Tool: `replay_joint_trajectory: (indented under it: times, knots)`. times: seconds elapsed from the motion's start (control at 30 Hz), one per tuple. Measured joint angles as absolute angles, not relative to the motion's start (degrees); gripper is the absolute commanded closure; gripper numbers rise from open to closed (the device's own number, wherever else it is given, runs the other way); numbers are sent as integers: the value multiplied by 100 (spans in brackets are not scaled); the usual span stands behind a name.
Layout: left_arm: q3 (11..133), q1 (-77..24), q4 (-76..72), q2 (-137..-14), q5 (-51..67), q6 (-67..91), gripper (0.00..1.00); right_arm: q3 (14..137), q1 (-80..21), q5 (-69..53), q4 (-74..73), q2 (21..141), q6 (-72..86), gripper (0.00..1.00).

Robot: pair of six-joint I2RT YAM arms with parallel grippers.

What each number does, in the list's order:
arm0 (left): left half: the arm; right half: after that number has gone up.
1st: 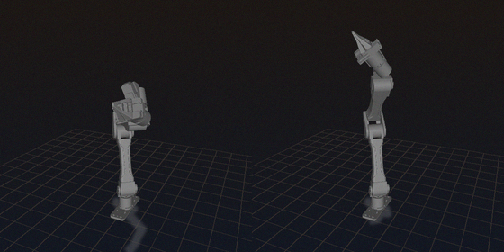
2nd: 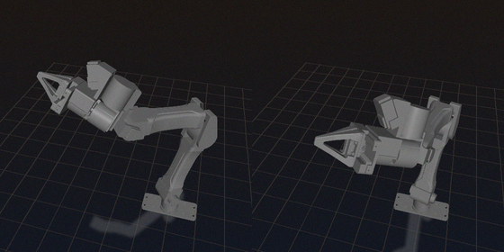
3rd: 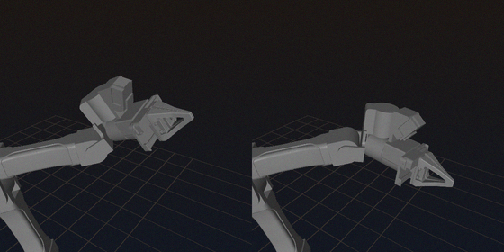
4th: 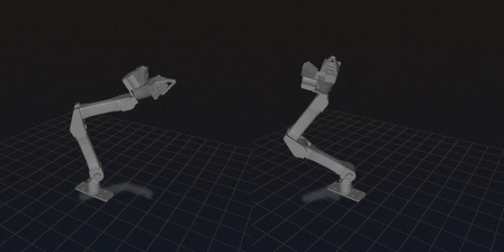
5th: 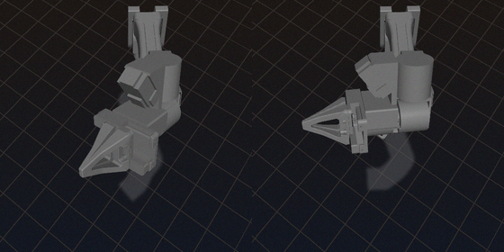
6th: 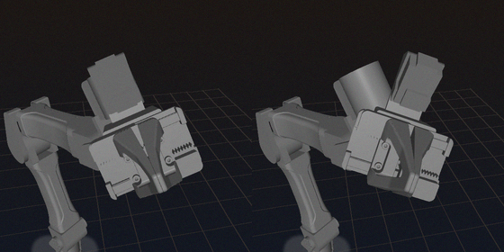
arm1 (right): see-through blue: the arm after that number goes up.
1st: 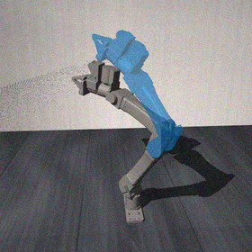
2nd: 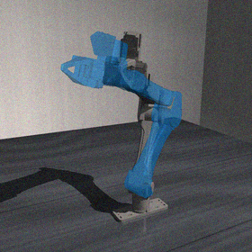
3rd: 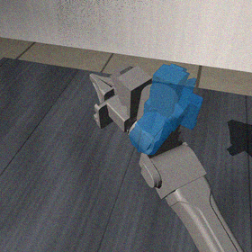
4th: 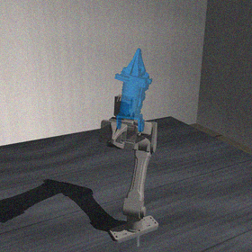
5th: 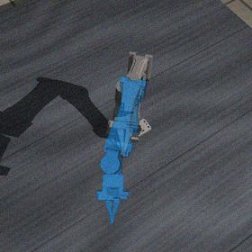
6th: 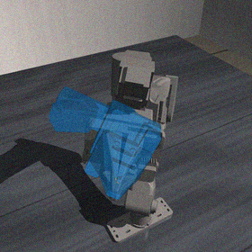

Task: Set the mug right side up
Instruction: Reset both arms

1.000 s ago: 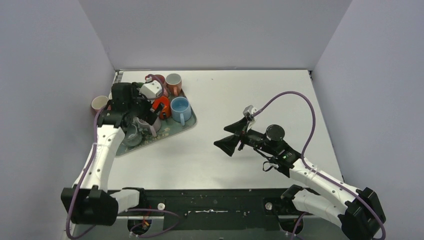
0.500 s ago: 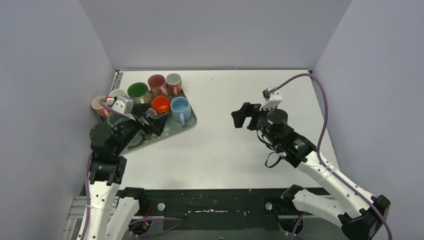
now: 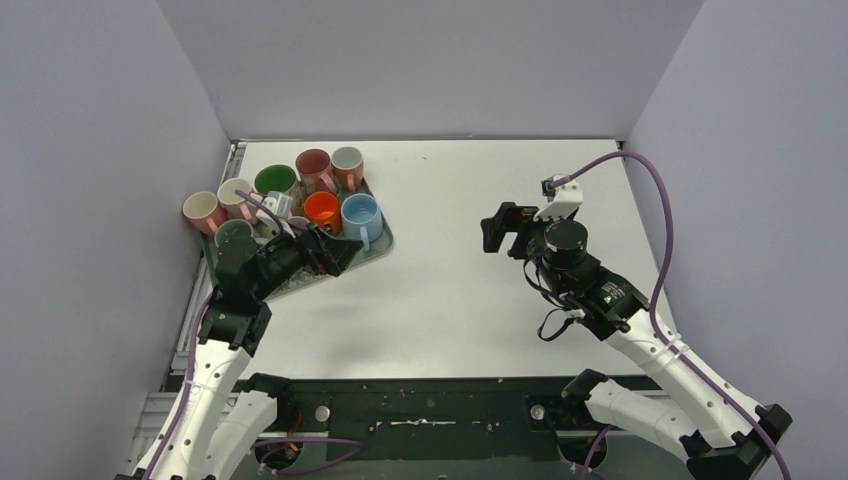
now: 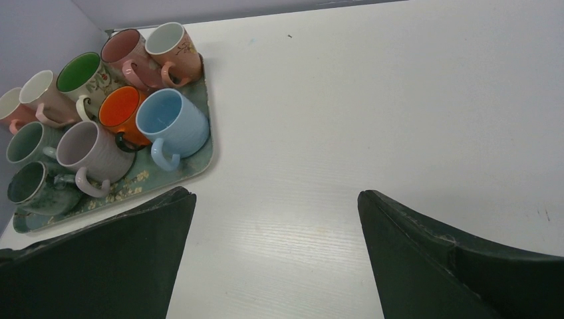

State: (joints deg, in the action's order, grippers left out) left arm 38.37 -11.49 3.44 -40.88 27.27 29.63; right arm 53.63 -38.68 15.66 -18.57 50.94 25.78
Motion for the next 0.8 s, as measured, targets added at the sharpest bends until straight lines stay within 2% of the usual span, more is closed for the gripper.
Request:
replay_joint_trajectory:
  times: [0.8]
  knots:
    - [3900, -1378, 27, -4246, 2729, 3194, 3, 5354, -3868, 1579, -1986, 5240, 2576, 0]
